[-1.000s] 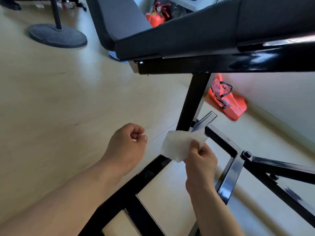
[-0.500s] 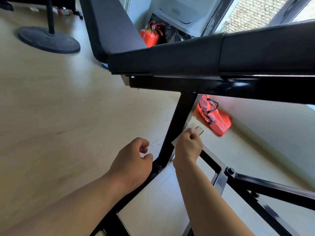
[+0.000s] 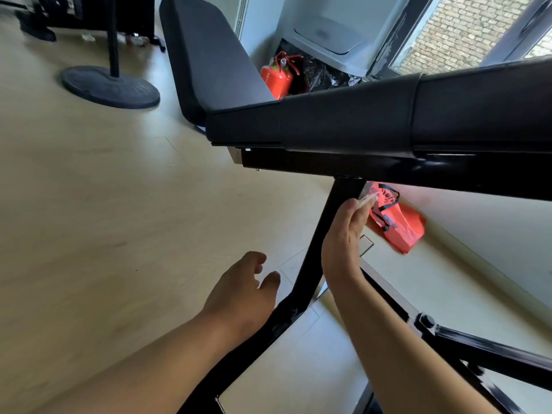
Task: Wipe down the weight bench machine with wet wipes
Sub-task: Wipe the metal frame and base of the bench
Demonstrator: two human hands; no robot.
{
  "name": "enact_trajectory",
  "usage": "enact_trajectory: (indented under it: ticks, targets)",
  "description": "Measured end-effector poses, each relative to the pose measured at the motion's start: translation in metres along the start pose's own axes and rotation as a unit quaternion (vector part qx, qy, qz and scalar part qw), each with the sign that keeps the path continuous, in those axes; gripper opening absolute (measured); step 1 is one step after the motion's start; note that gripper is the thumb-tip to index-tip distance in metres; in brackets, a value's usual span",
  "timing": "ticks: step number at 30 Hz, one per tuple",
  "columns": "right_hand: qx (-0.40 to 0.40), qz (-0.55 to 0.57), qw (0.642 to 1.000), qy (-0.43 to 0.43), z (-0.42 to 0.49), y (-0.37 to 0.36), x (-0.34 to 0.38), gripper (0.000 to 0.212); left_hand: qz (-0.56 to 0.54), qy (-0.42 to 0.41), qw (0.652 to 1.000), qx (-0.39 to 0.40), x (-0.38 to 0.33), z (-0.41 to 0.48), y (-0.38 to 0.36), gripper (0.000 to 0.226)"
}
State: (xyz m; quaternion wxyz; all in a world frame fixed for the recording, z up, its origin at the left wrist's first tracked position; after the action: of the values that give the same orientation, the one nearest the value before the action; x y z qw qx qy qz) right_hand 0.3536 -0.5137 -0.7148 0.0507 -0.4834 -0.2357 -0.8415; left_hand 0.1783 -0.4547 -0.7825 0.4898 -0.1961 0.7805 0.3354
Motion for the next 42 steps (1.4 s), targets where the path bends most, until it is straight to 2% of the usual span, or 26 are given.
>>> enact_trajectory:
  ticks: [5, 8, 10, 14, 17, 24, 27, 31, 33, 35, 37, 42]
  targets:
    - [0.021, -0.025, 0.999, -0.008, -0.033, -0.007, -0.021, 0.086, 0.01, 0.017, 1.0, 0.011, 0.011, -0.003, -0.003, 0.047]
    - [-0.04, 0.079, 0.996, 0.012, -0.015, 0.007, 0.001, 0.077, 0.021, -0.004, 1.0, 0.007, 0.007, -0.004, -0.001, 0.046]
    - [-0.09, 0.144, 0.985, -0.009, -0.002, 0.014, 0.009, 0.068, 0.027, -0.018, 0.999, -0.001, 0.002, -0.002, 0.001, 0.045]
    - [-0.151, 0.139, 0.979, -0.002, -0.003, 0.009, 0.009, 0.05, 0.015, -0.027, 1.0, 0.0, -0.005, -0.005, 0.001, 0.044]
    - [-0.159, 0.097, 0.982, 0.008, 0.006, -0.002, 0.003, 0.051, 0.015, -0.028, 0.999, -0.001, -0.004, -0.004, 0.003, 0.043]
    - [-0.141, -0.01, 0.989, 0.036, 0.016, -0.004, -0.014, 0.06, 0.004, 0.001, 1.0, -0.006, 0.008, -0.001, 0.002, 0.043]
    - [-0.129, -0.005, 0.992, -0.018, 0.005, -0.009, -0.04, 0.059, 0.0, 0.015, 1.0, 0.0, 0.019, -0.003, -0.005, 0.045]
    - [-0.066, -0.003, 0.995, -0.072, -0.031, -0.013, -0.072, 0.061, 0.011, 0.041, 0.999, 0.018, 0.033, -0.007, -0.015, 0.047]
    - [-0.021, -0.022, 0.999, -0.04, -0.025, -0.005, -0.057, 0.063, 0.026, 0.036, 0.999, 0.03, 0.031, -0.009, -0.018, 0.048]
    - [-0.002, -0.063, 0.997, 0.046, -0.007, 0.001, -0.022, 0.067, 0.033, 0.019, 0.999, 0.028, 0.024, -0.006, -0.018, 0.047]
    - [-0.026, -0.099, 0.99, 0.096, 0.006, 0.005, 0.004, 0.07, 0.034, 0.001, 0.999, 0.018, 0.017, -0.003, -0.019, 0.046]
    - [-0.089, -0.07, 0.993, 0.044, -0.015, -0.012, -0.035, 0.064, 0.063, 0.0, 0.997, 0.032, 0.032, -0.003, -0.024, 0.05]
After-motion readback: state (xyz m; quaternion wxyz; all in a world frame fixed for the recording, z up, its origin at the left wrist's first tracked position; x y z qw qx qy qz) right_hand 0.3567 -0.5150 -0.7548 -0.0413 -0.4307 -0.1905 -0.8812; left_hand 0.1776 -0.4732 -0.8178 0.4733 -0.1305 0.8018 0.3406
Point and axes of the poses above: each hand's wrist, its own z-axis towards the middle knuckle, its own y-axis out of the back of the hand, x = y × z, the point moved 5 cm from there along z, towards the middle knuckle, and after that the axes turned 6 degrees about y, right-handed, at the moved point
